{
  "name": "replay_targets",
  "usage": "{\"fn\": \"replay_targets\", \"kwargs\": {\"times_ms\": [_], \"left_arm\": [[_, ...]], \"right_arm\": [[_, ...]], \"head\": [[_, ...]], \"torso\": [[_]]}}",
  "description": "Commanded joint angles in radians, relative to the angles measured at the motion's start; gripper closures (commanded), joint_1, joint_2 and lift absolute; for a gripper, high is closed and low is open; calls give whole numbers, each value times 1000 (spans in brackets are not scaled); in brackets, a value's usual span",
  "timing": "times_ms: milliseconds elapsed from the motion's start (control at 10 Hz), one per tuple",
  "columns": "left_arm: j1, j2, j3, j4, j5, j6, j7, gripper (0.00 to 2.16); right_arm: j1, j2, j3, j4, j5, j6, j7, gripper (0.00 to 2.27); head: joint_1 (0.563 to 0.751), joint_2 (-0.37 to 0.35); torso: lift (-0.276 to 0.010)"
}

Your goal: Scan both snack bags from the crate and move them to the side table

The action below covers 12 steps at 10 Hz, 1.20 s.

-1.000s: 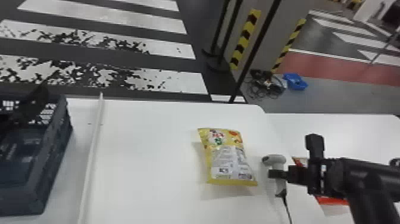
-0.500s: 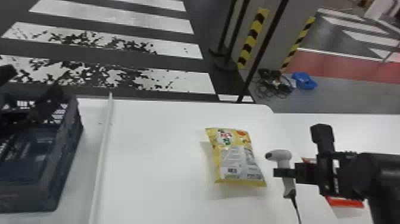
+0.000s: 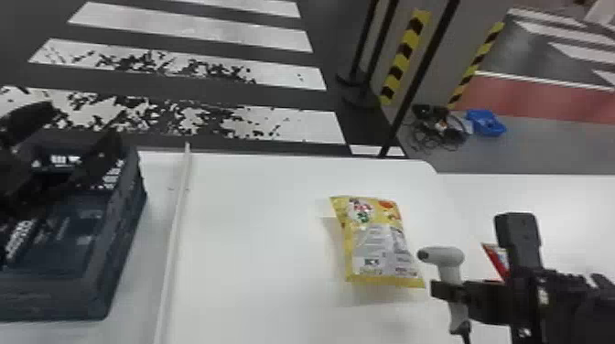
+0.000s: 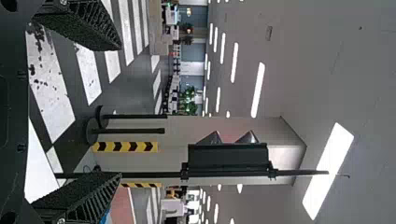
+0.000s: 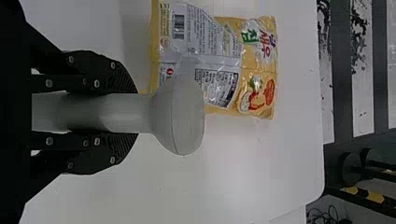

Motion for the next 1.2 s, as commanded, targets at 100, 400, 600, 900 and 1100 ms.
{"fn": "replay_targets", "kwargs": {"times_ms": [100,400,600,900,1100], "left_arm": [[-14,-3,-19,6,3,-3,-1,33],[-16,-3,-22,7,3,-6,-1,33],[-13,-3,-22,7,3,-12,-2,33],[-13,-3,-22,7,3,-15,-4,33],[-11,-3,-22,4,3,-15,-4,33]], "right_arm": [[80,86,68,-132,32,-5,-10,2223],[92,149,183,-142,84,-45,-24,2223],[88,174,229,-129,116,-76,-29,2223],[82,168,222,-93,117,-122,-29,2223],[49,131,153,-66,93,-119,-27,2223]], "head": [[695,-220],[695,-151],[695,-112],[695,-82],[695,-91]], "torso": [[-95],[-95],[-95],[-95],[-95]]}}
